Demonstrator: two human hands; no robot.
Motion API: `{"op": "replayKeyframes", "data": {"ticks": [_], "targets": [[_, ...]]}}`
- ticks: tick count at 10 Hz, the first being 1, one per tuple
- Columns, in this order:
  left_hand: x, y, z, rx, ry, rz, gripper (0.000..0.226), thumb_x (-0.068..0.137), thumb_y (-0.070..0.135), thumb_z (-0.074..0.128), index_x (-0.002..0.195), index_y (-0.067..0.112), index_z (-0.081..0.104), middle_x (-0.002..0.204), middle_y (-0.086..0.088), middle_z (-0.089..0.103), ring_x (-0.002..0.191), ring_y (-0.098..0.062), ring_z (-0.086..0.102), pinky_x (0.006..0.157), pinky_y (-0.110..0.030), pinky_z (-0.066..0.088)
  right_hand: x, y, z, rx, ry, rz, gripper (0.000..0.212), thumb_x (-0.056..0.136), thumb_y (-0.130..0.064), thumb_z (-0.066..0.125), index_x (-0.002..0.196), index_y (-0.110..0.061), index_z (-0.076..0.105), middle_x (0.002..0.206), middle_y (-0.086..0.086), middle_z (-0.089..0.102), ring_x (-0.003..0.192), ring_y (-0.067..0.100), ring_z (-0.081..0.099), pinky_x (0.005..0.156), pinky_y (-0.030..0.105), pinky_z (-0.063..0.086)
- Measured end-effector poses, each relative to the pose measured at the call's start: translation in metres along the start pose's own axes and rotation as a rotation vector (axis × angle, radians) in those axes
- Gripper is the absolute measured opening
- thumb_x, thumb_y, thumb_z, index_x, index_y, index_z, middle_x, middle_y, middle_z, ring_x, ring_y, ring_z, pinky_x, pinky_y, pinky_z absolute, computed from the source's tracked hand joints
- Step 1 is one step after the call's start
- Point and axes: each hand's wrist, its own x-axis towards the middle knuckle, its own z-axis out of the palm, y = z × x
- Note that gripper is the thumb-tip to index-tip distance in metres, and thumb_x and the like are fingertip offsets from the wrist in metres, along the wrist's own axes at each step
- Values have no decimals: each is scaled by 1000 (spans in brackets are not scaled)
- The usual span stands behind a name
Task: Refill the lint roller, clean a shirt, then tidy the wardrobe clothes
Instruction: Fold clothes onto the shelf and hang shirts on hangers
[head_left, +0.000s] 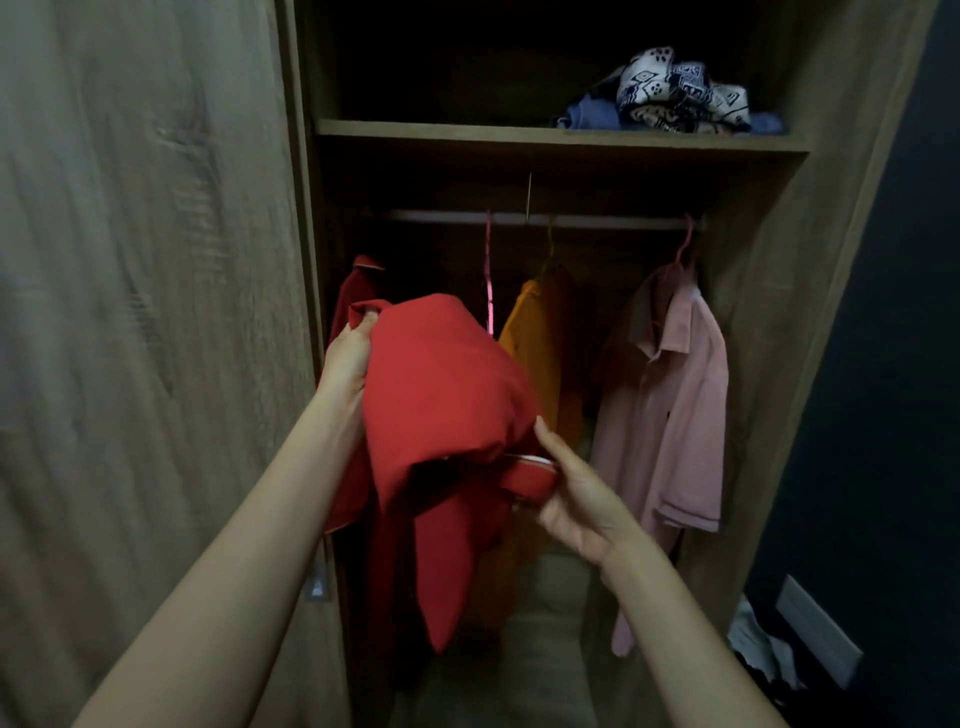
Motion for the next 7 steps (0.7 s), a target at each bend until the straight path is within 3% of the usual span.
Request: {"op": "replayKeyframes", "data": {"ticks": [1,2,3,4,5,6,7], "targets": [[3,2,-6,-106,64,-1,31,101,26,47,127,12,54,85,3,59,72,-8,55,55,-15,49,4,-7,5,-104,-3,-135,31,75,-27,66,102,-11,68,88,2,74,69,11,68,56,25,55],[3,1,-6,-112,91,51,34,101,20,46,133,8,51,83,2,58,69,-7,55,45,-9,45,9,-5,0,-396,130,-306,11,80,-17,64,86,-9,69,71,-1,73,61,6,65,55,19,53],[5,1,-8,-80,123,93,29,101,18,46,128,10,53,89,0,60,71,-6,56,50,-9,46,11,-14,-3,-555,220,-465,9,87,-10,62,85,-11,70,71,-7,73,66,2,64,62,16,52],[14,-1,-13,-17,150,105,37,100,19,48,134,4,50,114,-9,64,98,-18,63,77,-20,50,8,-29,-12,-598,256,-547,8,86,-13,64,88,-12,72,74,-7,73,70,4,65,66,17,53],[20,-7,-16,96,139,135,18,100,19,47,109,11,60,94,-2,62,84,-13,58,63,-14,46,2,-48,-16,-575,332,-547,27,72,-37,72,86,-14,72,73,-4,74,69,11,65,61,20,52],[21,-13,-18,245,139,178,16,100,22,48,87,17,55,77,2,54,69,-9,50,54,-15,39,-3,-65,-19,-491,361,-601,68,48,-61,82,99,-18,67,67,-6,72,61,6,63,53,18,50],[22,-18,-18,363,139,256,15,98,27,52,101,13,56,87,-2,58,79,-14,55,69,-25,41,-7,-80,-15,-355,243,-614,53,67,-35,74,117,-23,60,63,-6,67,57,4,62,53,18,52]]}}
